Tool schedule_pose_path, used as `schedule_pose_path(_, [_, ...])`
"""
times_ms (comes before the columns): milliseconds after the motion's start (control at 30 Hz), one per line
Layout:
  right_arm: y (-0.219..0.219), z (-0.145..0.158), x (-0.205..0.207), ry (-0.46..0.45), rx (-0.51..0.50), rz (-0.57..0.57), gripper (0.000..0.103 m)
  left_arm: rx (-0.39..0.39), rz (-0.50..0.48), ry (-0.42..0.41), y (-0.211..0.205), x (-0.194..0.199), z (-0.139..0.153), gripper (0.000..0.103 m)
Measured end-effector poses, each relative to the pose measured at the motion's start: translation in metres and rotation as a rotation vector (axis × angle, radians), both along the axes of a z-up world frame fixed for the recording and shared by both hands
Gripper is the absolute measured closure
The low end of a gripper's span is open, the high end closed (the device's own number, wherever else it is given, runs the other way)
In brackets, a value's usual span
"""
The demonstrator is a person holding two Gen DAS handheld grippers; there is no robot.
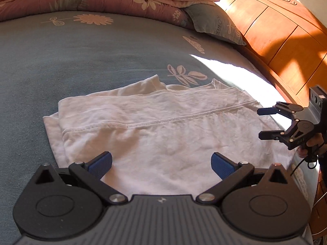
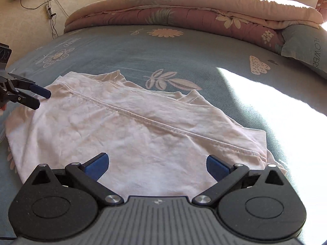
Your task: Fold clothes
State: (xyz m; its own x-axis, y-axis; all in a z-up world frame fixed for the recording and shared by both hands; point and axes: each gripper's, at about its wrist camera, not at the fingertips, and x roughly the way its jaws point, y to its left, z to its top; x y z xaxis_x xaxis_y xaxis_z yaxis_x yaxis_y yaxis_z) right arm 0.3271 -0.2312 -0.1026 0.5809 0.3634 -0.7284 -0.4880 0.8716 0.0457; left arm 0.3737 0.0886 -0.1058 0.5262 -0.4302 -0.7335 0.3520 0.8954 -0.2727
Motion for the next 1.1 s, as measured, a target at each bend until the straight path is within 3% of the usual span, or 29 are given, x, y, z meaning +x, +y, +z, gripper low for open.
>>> schedule_pose_path(33, [-0.009,-0.001,-0.003,0.01,0.003,-0.03,0.0,0.033,0.026,-0.016,0.006,0.0,-0.002,0.001])
schedule_pose_path(133, [-0.034,-0.005,-0.013,0.039,0.013,-0.12,0.0,0.015,0.07,-0.007,0.015,-0.007,0.01,0.001])
schedule_pose_path(267, [-0.04,0.009,-0.052,0.01,0.078,-0.139,0.0,0.049,-0.072,-0.097,-0.005,-0.047,0.026,0.001])
schedule_pose_path(367, [-0.031,-0.003,-0.079,0.02,0.05,-0.12,0.0,0.084,-0.08,-0.033,-0.011,-0.066,0.005,0.001])
schedule_pose_path(433, [-0.036,-0.015,-0.101,0.014,0.048,-0.135,0.0,0.063,-0.063,-0.036,-0.004,-0.081,-0.003,0.001])
schedule_pose_path(567, [-0.043,-0.022,-0.137,0.022,0.039,-0.156,0.0,0.054,-0.035,-0.005,0.002,-0.093,0.007,0.001])
schedule_pose_path(667, [-0.044,-0.004,-0.135,0.023,0.063,-0.168,0.0,0.023,-0.039,-0.019,-0.003,-0.089,0.017,0.001])
schedule_pose_path(767, [-0.046,0.009,-0.12,-0.029,0.171,-0.181,0.0,-0.02,-0.062,-0.034,-0.019,-0.085,0.017,0.001])
schedule_pose_path(933, [-0.045,-0.02,-0.109,0.069,0.163,-0.254,0.0,0.041,-0.072,-0.029,-0.026,-0.094,-0.002,0.001])
schedule_pose_path(1100, [-0.068,-0.009,-0.13,0.079,0.23,-0.258,0.0,0.042,-0.061,-0.017,-0.015,-0.099,0.006,0.001])
